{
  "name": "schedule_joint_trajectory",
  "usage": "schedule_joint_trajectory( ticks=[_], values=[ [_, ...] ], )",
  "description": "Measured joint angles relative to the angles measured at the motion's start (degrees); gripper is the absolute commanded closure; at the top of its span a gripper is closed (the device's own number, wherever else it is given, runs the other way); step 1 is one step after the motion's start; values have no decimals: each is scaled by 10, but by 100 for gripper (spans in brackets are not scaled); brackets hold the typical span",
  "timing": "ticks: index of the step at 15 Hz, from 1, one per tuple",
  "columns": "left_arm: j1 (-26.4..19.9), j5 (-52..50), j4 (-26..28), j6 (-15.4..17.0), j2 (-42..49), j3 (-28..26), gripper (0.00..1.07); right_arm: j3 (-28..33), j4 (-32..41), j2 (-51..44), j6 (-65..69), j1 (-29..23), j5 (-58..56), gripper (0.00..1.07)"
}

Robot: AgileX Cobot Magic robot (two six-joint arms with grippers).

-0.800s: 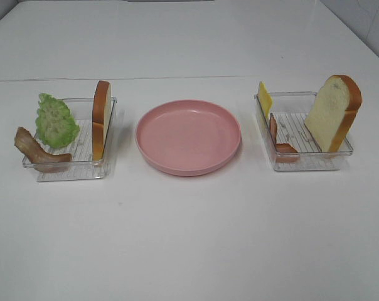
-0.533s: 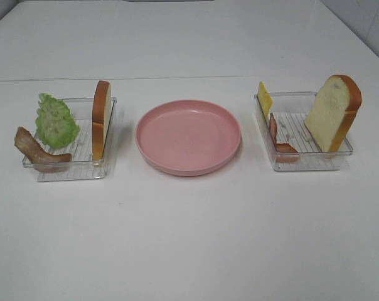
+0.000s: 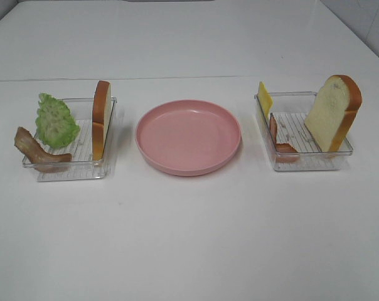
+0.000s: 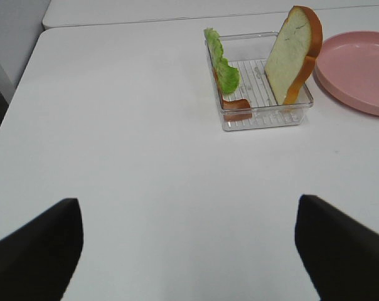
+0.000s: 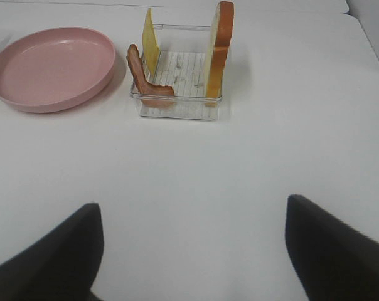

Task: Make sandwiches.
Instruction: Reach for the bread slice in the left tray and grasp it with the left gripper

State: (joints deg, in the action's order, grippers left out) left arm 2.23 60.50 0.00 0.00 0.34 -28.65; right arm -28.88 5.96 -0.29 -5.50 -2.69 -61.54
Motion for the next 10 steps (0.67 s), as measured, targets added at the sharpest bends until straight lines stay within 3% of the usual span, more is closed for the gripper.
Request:
schedule_joint_trajectory(
  ticks=[10],
  values=[
    [0, 0, 0, 0, 0, 0, 19, 0, 0, 0, 0, 0, 0, 31]
  ],
)
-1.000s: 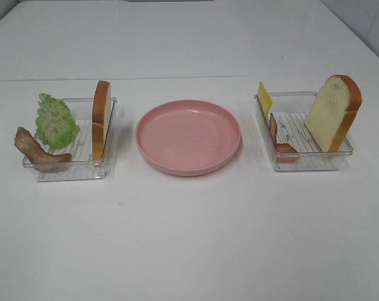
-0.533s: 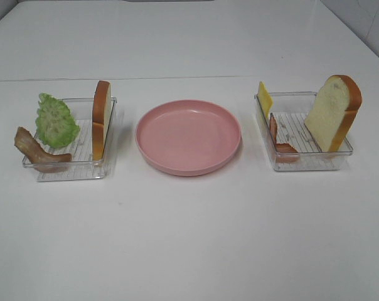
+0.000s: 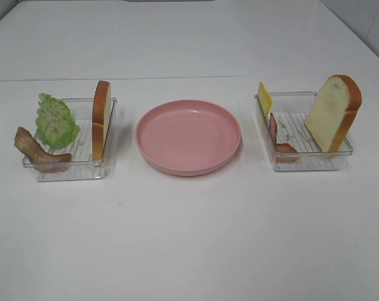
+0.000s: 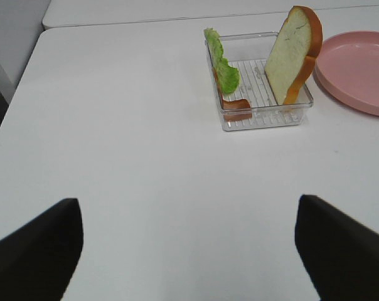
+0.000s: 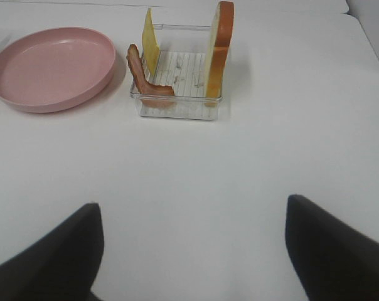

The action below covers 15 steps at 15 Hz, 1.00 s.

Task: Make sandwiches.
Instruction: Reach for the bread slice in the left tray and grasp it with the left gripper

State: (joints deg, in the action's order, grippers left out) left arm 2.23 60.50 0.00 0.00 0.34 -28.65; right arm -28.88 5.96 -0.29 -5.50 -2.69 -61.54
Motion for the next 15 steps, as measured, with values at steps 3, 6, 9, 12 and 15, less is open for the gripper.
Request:
schedule_joint_trajectory(
  ticks=[3, 6, 9, 12, 15],
  values=[
    [0, 0, 0, 0, 0, 0, 19, 0, 0, 0, 0, 0, 0, 31],
    [0, 0, 0, 0, 0, 0, 19, 0, 0, 0, 0, 0, 0, 31],
    [0, -30, 11, 0, -19, -16, 19, 0, 0, 0, 0, 0, 0, 31],
    [0, -89, 32, 0, -133, -46, 19, 0, 0, 0, 0, 0, 0, 31],
    [0, -99, 44, 0, -258, -83, 19, 0, 0, 0, 0, 0, 0, 31]
  ],
)
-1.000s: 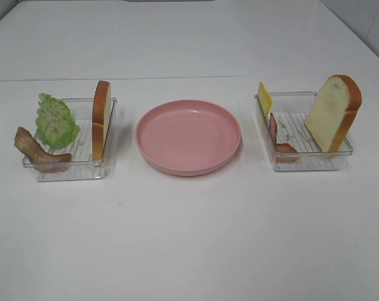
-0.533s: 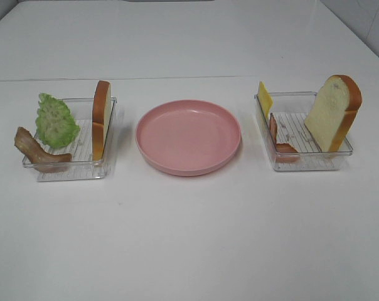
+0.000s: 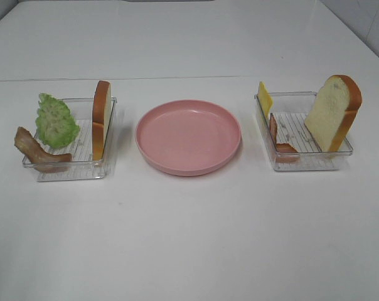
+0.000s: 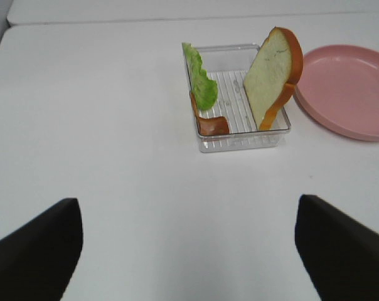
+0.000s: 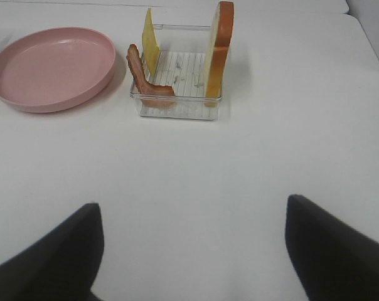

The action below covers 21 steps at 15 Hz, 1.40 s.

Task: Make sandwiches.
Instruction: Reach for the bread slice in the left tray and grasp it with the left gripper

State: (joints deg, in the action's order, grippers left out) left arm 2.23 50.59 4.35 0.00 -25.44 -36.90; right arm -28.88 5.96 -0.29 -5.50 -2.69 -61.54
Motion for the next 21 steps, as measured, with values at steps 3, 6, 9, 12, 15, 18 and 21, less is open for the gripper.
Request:
schedule_joint_trajectory(
  ticks=[3, 6, 9, 12, 15, 18, 21],
  values=[
    [0, 1, 27, 0, -160, -76, 19, 0, 0, 0, 0, 0, 0, 31],
    [0, 15, 44, 0, -313, -167, 19, 0, 0, 0, 0, 0, 0, 31],
    [0, 40, 65, 0, -460, -272, 20, 0, 0, 0, 0, 0, 0, 31],
    [0, 48, 92, 0, -542, -345, 21, 0, 0, 0, 0, 0, 0, 31],
    [10, 99, 104, 0, -649, -445, 23, 0, 0, 0, 0, 0, 0, 31],
    [53, 129, 92, 10, -712, -505, 23, 0, 0, 0, 0, 0, 0, 31],
    [108, 163, 34, 64, -778, -574, 25, 0, 0, 0, 0, 0, 0, 31]
  ],
)
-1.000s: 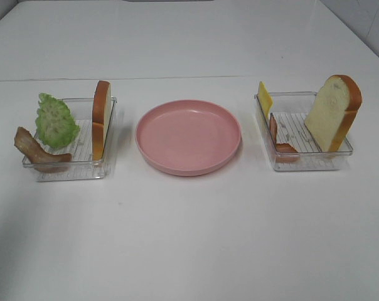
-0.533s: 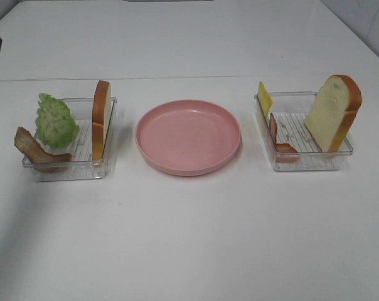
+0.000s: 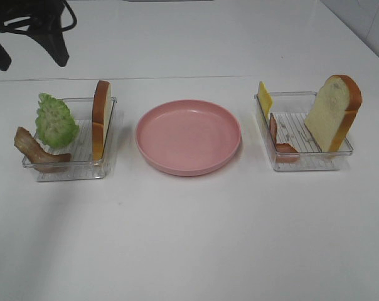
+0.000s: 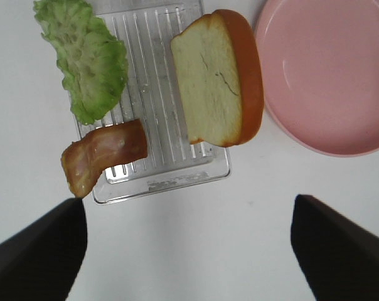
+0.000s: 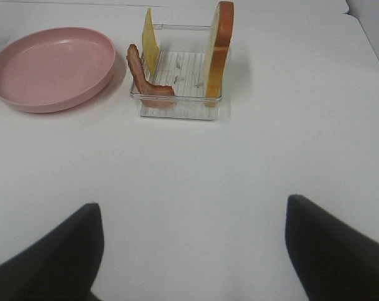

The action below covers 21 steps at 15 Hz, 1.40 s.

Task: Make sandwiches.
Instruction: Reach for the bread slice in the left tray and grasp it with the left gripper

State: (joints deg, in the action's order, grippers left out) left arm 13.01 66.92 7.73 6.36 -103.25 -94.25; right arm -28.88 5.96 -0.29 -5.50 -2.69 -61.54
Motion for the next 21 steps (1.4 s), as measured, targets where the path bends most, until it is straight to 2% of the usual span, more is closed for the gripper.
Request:
schedule_joint_trajectory(
  ticks=[2, 3, 4, 7, 12, 15, 21],
  values=[
    [33, 17, -38, 39, -40, -38, 26, 0, 0, 0, 0, 0, 0, 31],
    [41, 20, -48, 48, -48, -48, 26, 0, 0, 0, 0, 0, 0, 31],
    [68, 22, -77, 74, -82, -74, 26, 0, 0, 0, 0, 0, 0, 31],
    [93, 23, -88, 93, -121, -87, 26, 0, 0, 0, 0, 0, 0, 31],
    [99, -21, -104, 113, -160, -88, 27, 0, 0, 0, 0, 0, 0, 31],
    [100, -68, -111, 114, -179, -88, 32, 0, 0, 0, 0, 0, 0, 31],
    [100, -100, -115, 114, -213, -88, 34, 0, 0, 0, 0, 0, 0, 31]
  ],
)
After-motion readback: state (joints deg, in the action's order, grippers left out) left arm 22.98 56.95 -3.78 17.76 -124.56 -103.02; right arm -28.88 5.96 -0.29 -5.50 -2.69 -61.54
